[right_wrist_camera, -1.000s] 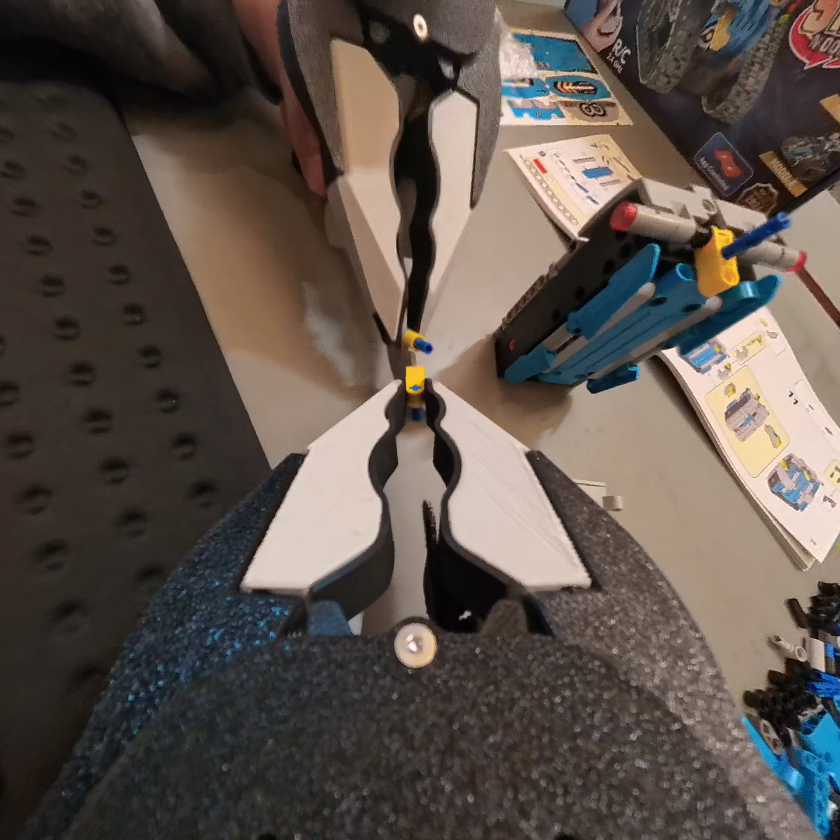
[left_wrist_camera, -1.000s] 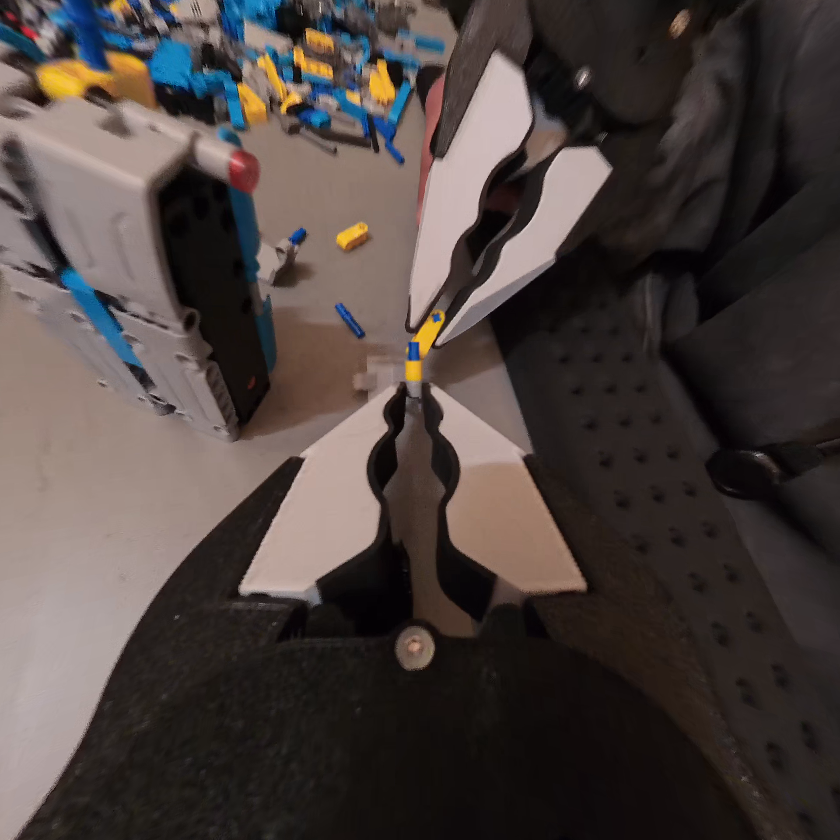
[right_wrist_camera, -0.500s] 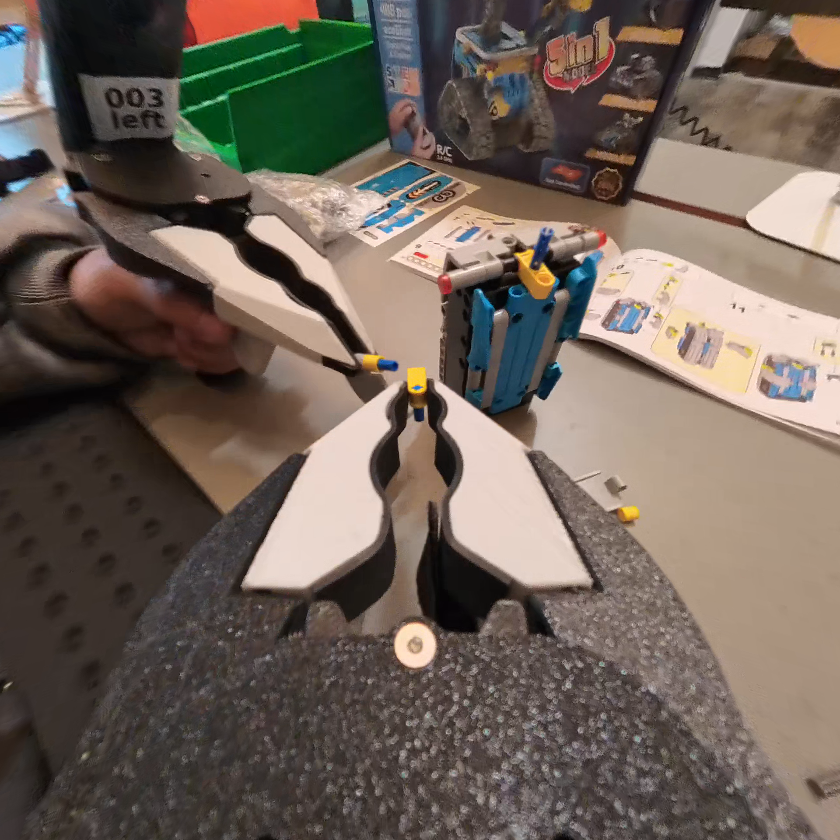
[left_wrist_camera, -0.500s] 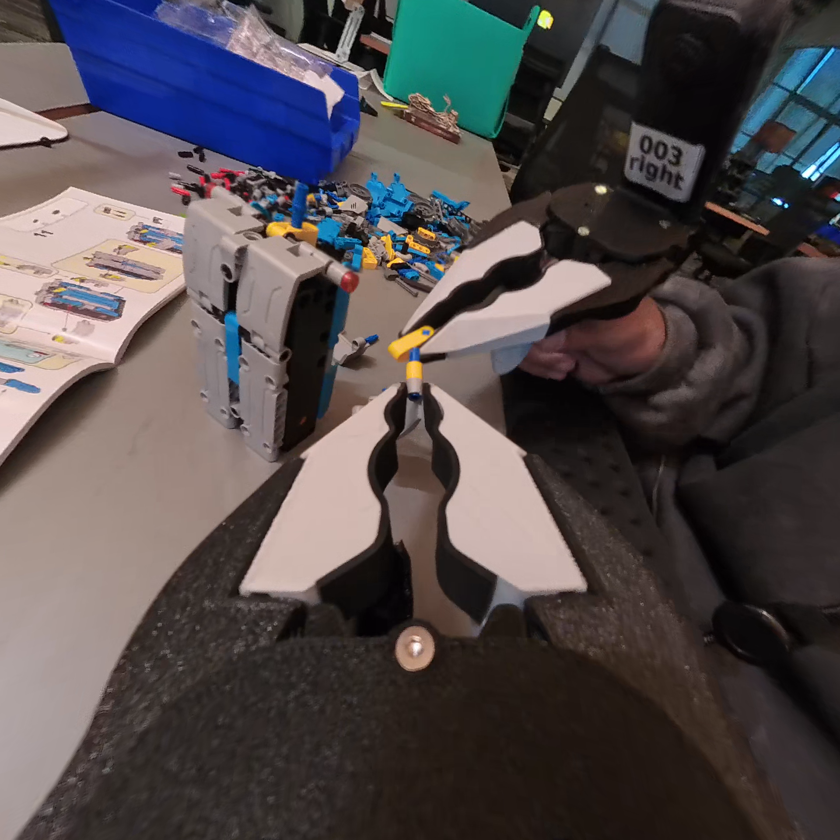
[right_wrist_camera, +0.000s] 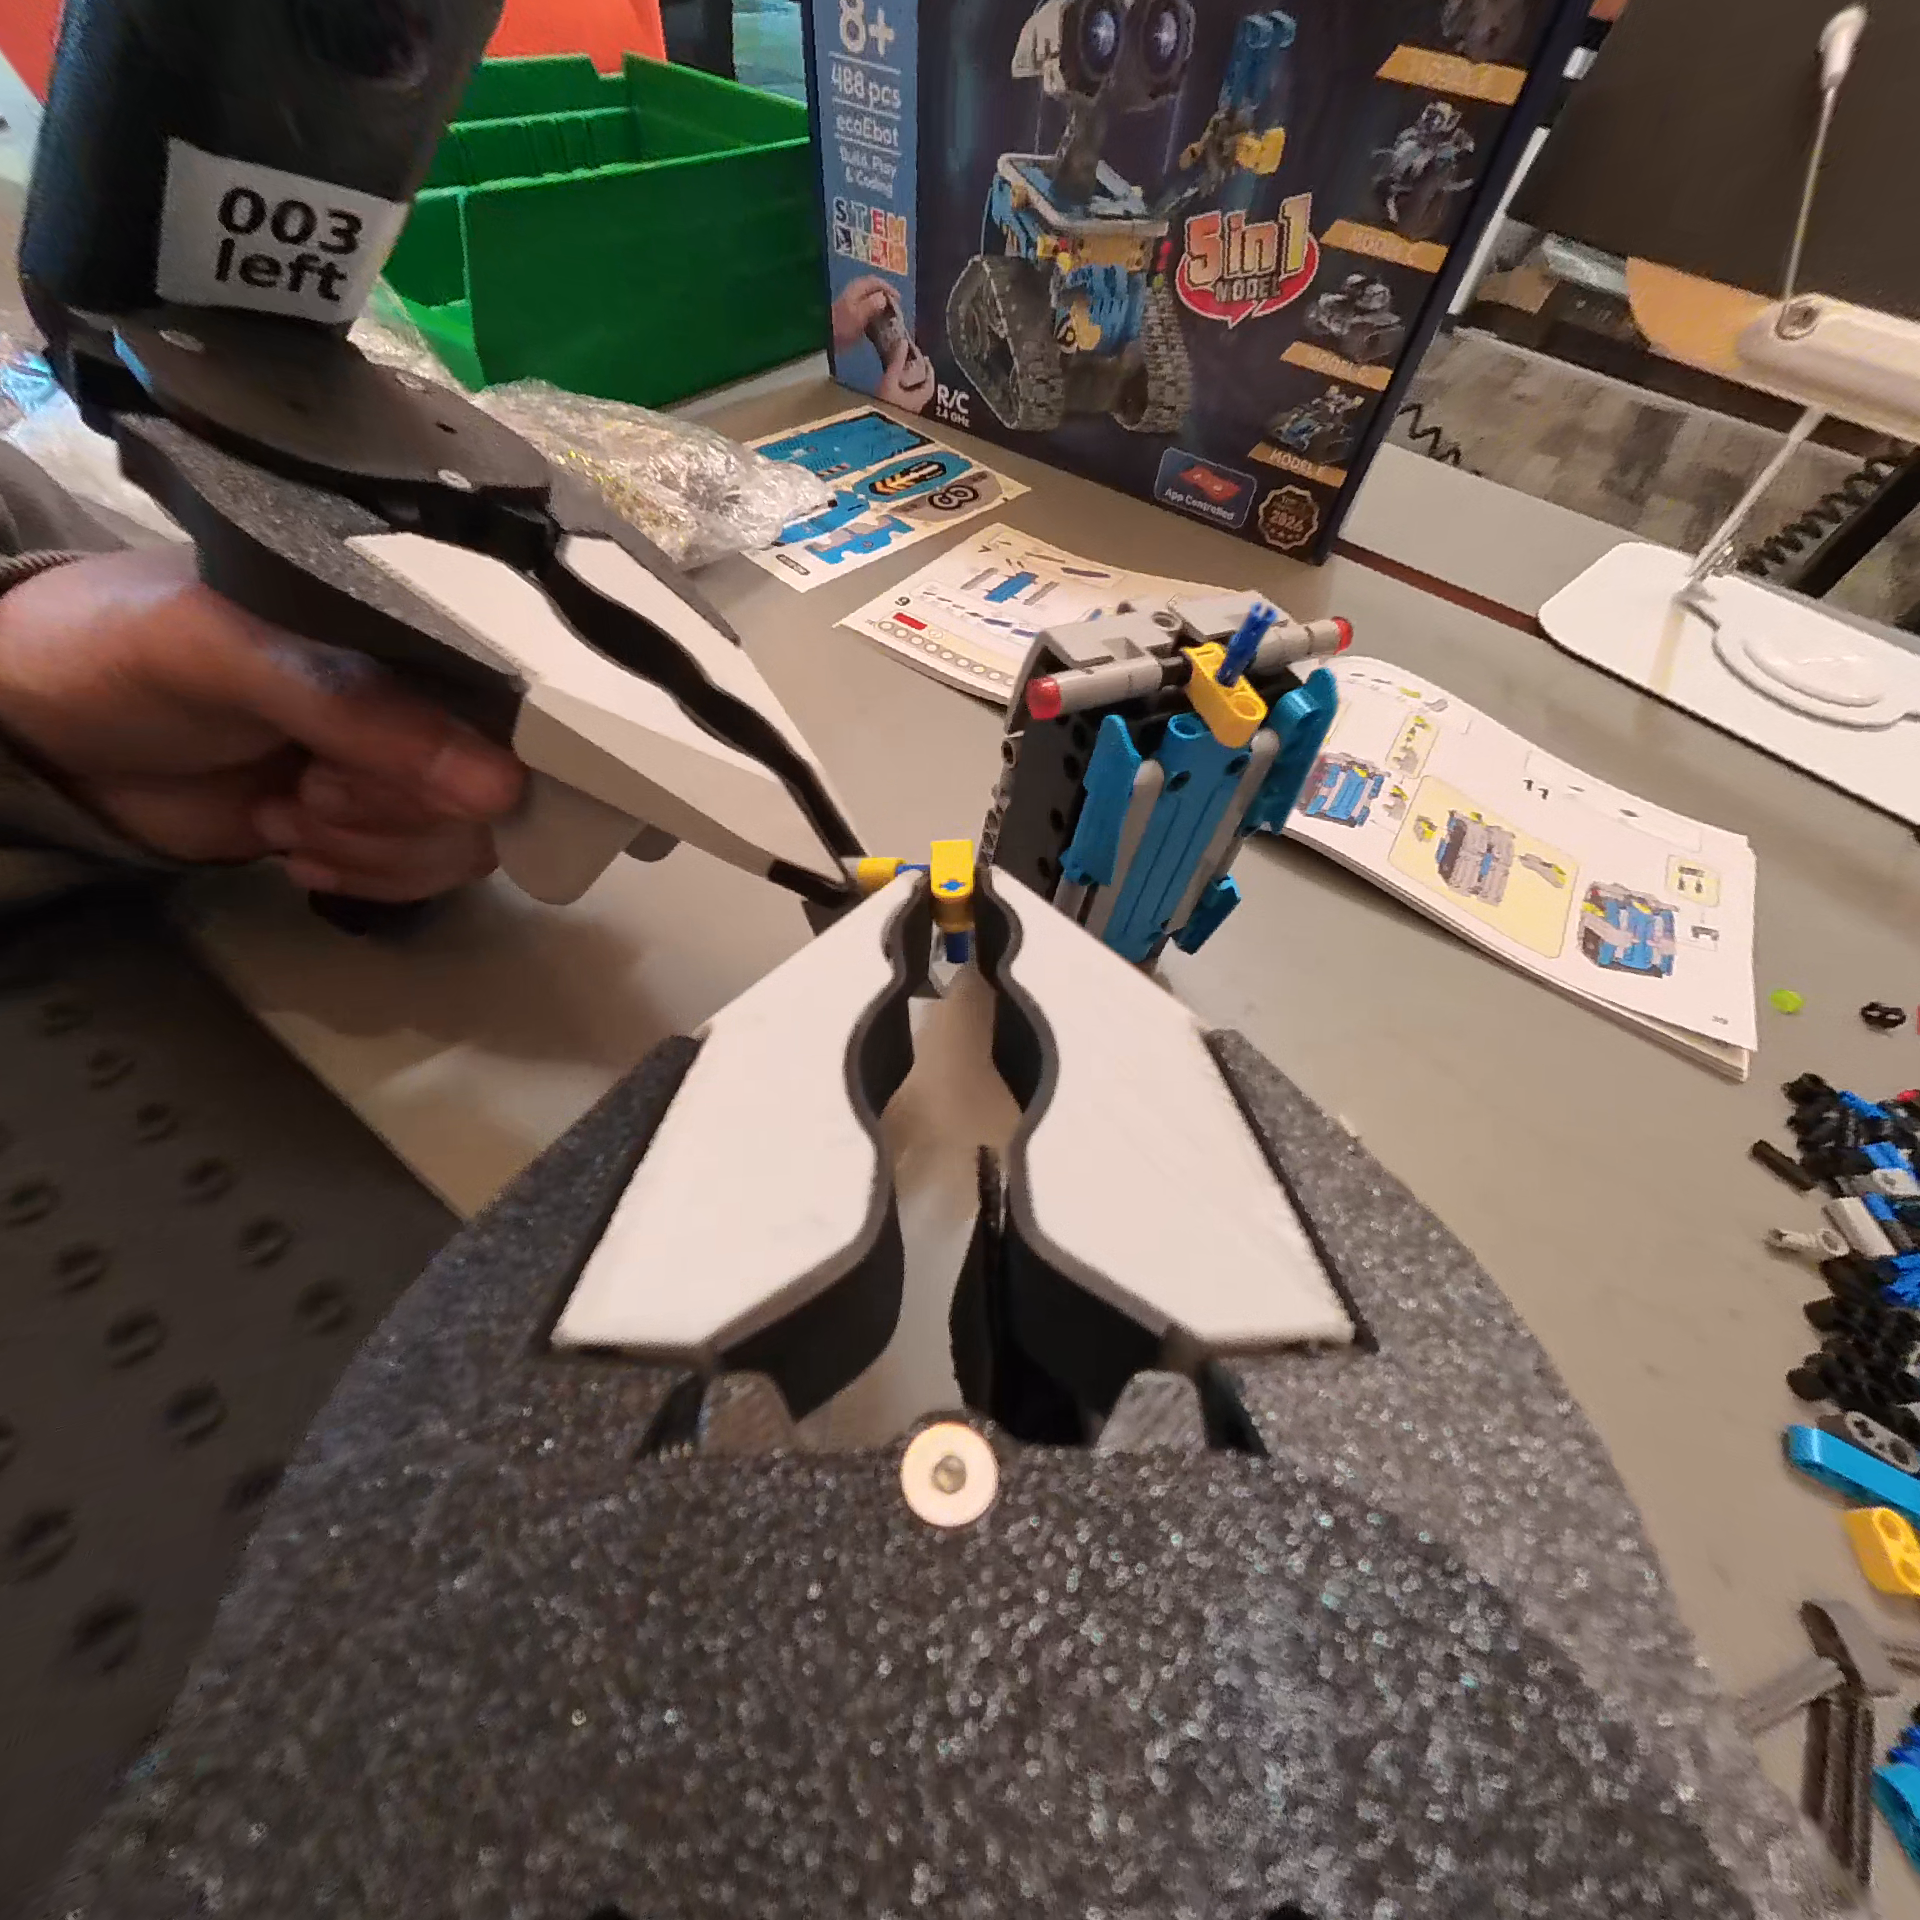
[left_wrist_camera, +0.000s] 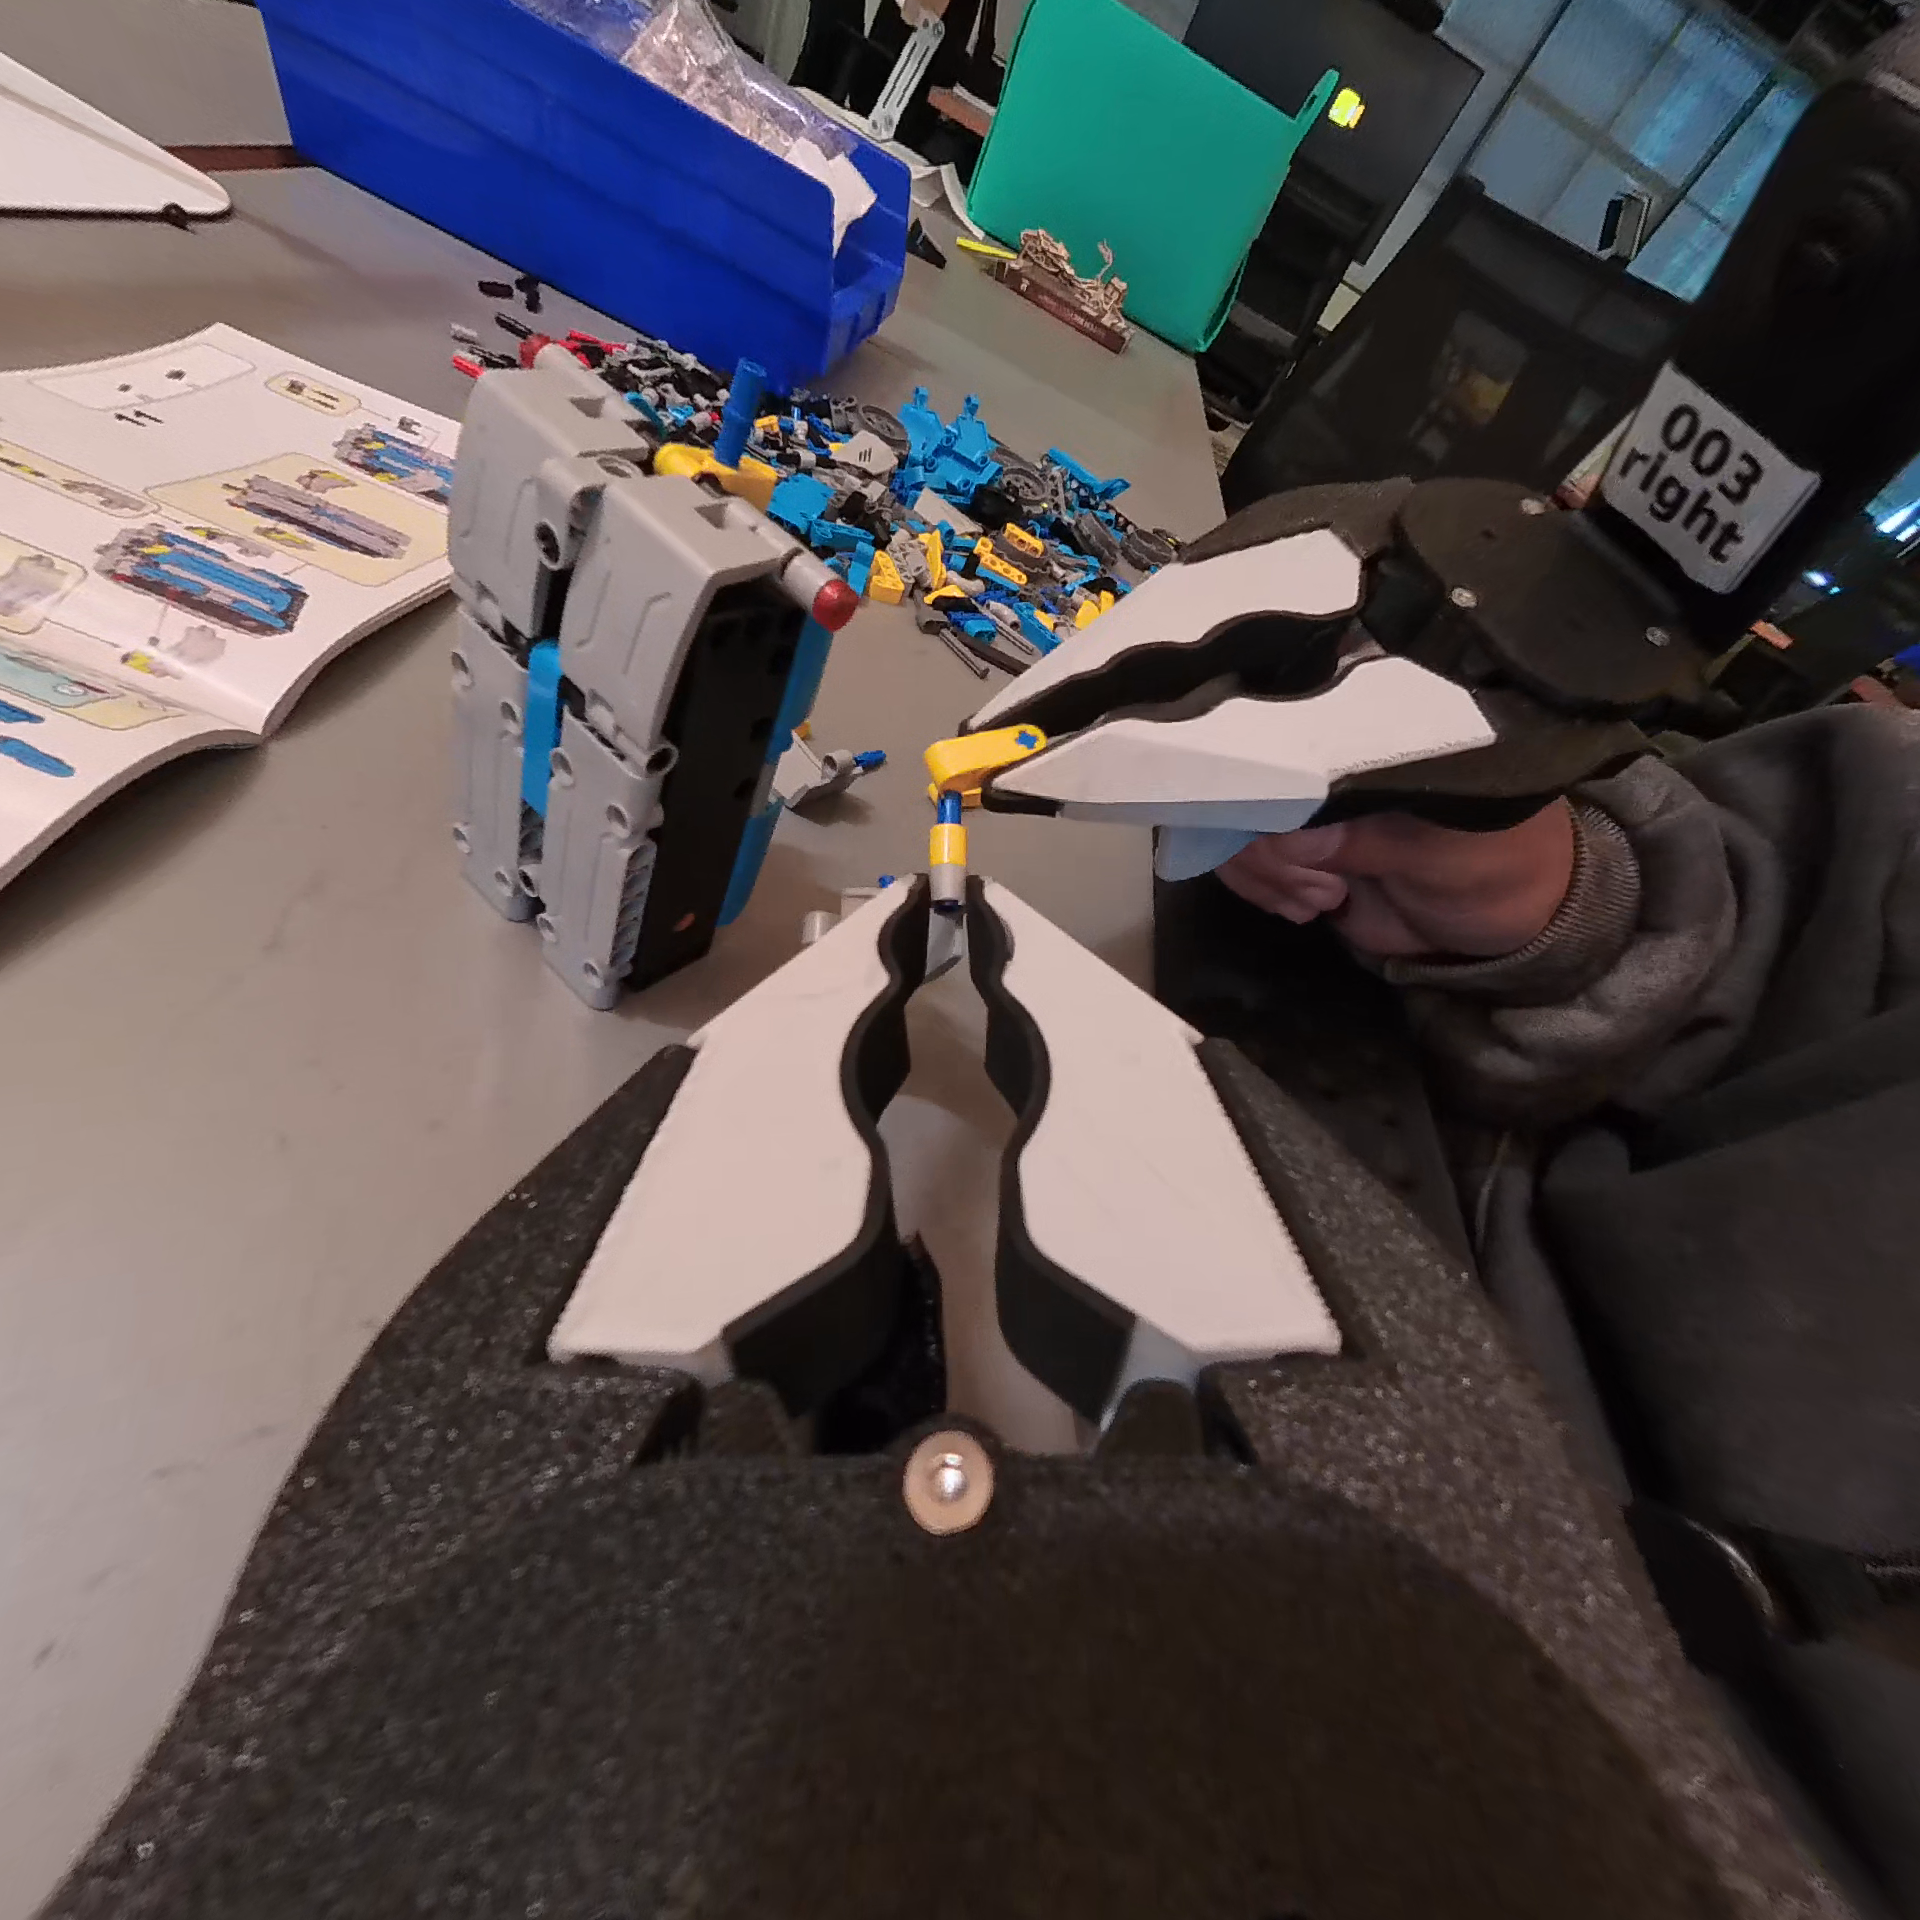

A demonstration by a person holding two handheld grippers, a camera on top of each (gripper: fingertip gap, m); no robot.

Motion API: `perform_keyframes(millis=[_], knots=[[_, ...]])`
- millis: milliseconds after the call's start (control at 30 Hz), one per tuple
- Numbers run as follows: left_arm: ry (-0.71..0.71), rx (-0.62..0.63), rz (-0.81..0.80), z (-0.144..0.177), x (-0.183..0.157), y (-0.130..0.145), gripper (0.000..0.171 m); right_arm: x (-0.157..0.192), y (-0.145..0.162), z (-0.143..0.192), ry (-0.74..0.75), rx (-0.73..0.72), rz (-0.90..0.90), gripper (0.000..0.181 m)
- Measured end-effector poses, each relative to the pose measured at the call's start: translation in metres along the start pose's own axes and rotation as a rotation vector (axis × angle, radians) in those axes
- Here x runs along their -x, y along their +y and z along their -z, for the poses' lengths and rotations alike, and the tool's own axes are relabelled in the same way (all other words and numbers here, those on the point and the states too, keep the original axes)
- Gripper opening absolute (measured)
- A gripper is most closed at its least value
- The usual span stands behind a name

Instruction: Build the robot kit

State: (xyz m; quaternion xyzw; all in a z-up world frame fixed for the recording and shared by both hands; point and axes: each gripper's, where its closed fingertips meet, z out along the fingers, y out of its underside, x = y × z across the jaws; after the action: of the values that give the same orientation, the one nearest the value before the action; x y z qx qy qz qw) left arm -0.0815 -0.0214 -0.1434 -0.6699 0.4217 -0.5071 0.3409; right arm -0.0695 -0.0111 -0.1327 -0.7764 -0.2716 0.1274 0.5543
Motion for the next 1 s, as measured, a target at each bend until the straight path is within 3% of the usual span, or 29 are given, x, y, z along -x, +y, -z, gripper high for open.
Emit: perform_keyframes(millis=[800,1000], knots=[[-0.05,-0.001,0.055,-0.003,0.011,0.006,0.005,-0.002,0.013,-0.009,0.041,0.068,0.029,0.007],[-0.024,-0.006,0.13,-0.004,0.011,0.007,0.005,-0.001,0.01,-0.011,0.082,0.061,0.173,0.007]])
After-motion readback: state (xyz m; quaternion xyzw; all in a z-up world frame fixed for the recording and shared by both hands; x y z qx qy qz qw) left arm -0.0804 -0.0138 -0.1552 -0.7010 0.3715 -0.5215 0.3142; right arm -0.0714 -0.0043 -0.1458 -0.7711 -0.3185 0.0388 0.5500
